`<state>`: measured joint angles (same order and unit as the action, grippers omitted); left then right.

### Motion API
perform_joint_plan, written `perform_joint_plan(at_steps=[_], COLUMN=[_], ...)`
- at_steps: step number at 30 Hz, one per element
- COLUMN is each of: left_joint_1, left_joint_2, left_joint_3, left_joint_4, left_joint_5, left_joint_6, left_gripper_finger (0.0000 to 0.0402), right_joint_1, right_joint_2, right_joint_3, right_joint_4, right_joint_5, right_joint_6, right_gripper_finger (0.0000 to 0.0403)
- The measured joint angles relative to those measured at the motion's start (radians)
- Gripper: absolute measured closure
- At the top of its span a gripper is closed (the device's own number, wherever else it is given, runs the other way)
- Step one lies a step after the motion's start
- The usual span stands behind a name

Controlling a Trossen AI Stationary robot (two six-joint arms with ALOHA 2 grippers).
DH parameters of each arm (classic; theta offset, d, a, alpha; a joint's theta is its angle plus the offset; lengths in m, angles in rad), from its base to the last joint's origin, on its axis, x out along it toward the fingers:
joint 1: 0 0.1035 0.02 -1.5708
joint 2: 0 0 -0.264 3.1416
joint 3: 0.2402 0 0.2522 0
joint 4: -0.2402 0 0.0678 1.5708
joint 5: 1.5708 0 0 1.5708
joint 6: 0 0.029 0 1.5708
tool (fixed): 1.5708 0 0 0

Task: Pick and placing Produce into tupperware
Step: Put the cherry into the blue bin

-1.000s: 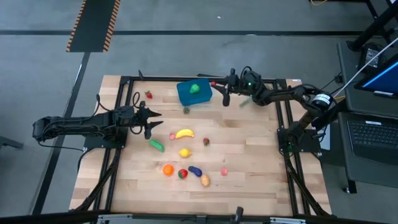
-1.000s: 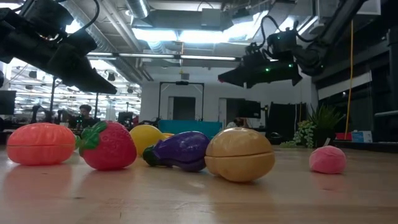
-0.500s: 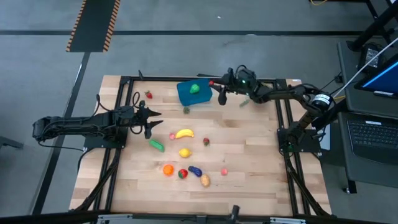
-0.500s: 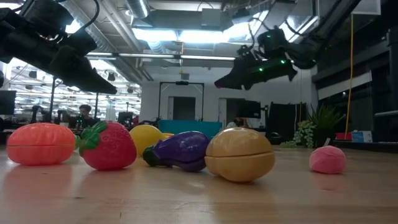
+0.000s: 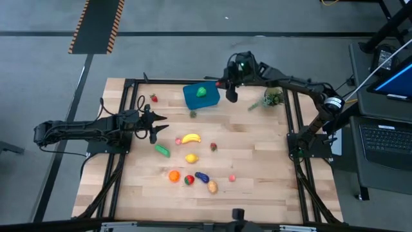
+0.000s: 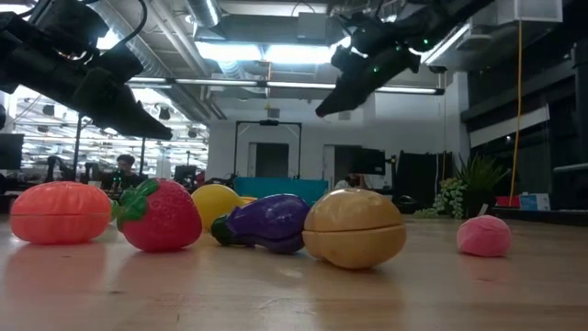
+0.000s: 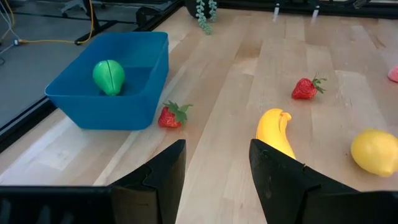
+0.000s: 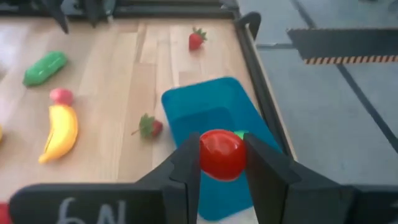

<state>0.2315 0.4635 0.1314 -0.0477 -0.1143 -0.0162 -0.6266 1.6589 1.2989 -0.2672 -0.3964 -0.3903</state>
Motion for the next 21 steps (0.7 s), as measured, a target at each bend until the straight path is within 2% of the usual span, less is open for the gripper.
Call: perform_joint_plan(at_steps=[5,21], left_joint_1=[0.0,0.0], left_joint_2=[0.0,0.0], left_joint_3=[0.0,0.0], left_joint_4=[0.0,-0.012], left_joint_5=[0.0,0.0], left_joint_6=[0.0,-0.007], left_gripper_finger=[0.0231,0.0231], right_joint_1=[0.0,-0.034], right_joint_2=[0.054,0.383], right_joint_3=[0.113,0.468], right_joint_4=[-0.117,-0.395], right_joint_5=[-0.026,-0.068], right_joint_6=[-0.056,-0.113], right_gripper_finger=[0.0301,0.0301])
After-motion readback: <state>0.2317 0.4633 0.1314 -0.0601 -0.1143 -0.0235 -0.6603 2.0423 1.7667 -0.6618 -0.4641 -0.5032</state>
